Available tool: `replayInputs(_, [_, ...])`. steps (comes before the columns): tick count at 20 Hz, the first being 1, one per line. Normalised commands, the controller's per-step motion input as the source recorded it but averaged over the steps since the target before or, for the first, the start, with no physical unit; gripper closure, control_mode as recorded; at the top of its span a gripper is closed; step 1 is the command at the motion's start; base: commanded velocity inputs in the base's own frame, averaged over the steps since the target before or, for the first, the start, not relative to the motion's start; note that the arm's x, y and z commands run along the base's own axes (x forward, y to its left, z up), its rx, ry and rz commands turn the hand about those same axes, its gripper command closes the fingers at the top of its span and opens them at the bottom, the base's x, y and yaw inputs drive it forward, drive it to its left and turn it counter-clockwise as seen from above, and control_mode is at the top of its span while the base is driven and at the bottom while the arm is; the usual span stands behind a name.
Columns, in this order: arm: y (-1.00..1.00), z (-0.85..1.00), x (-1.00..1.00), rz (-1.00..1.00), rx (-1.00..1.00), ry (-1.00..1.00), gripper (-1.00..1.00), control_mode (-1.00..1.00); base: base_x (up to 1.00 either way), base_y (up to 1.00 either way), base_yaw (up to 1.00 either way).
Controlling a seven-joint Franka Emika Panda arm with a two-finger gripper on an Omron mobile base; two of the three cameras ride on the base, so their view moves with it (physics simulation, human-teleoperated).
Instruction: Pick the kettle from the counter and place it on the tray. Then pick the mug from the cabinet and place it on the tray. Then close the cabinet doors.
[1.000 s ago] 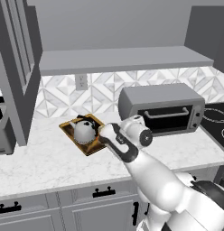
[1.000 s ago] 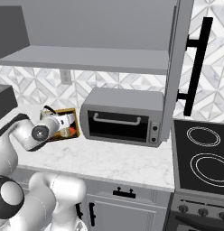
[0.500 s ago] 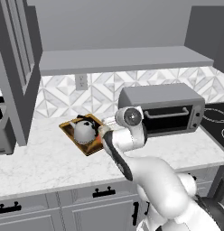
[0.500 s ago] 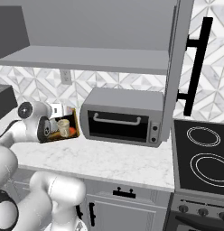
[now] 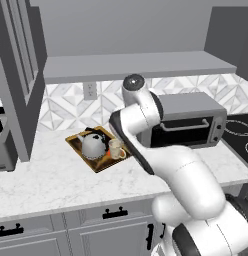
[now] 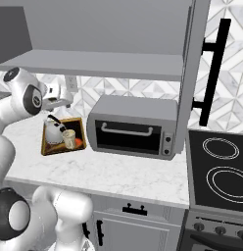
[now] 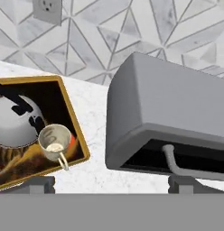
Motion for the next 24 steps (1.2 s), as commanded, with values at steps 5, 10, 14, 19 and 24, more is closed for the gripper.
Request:
replayInputs(5, [-0.81,-0.86,-0.96,-0.13,0.14,-0.04,-1.00,-1.00,0.00,0.00,0.00])
replayInputs(10, [-0.98,-0.46,-0.79,-0.09,0.26,-0.18,-1.00,-1.00,0.00,0.00,0.00])
replayInputs(14, [-1.00,-0.24,-0.54,-0.13,0.26,-0.13,-1.00,-1.00,0.00,0.00,0.00])
replayInputs(19, [-0.92,-0.27,-0.52,-0.13,0.18,-0.19,-1.00,-1.00,0.00,0.00,0.00])
replayInputs(24, [-0.66,-0.24,-0.53,-0.15,0.14,-0.36,-1.00,-1.00,0.00,0.00,0.00])
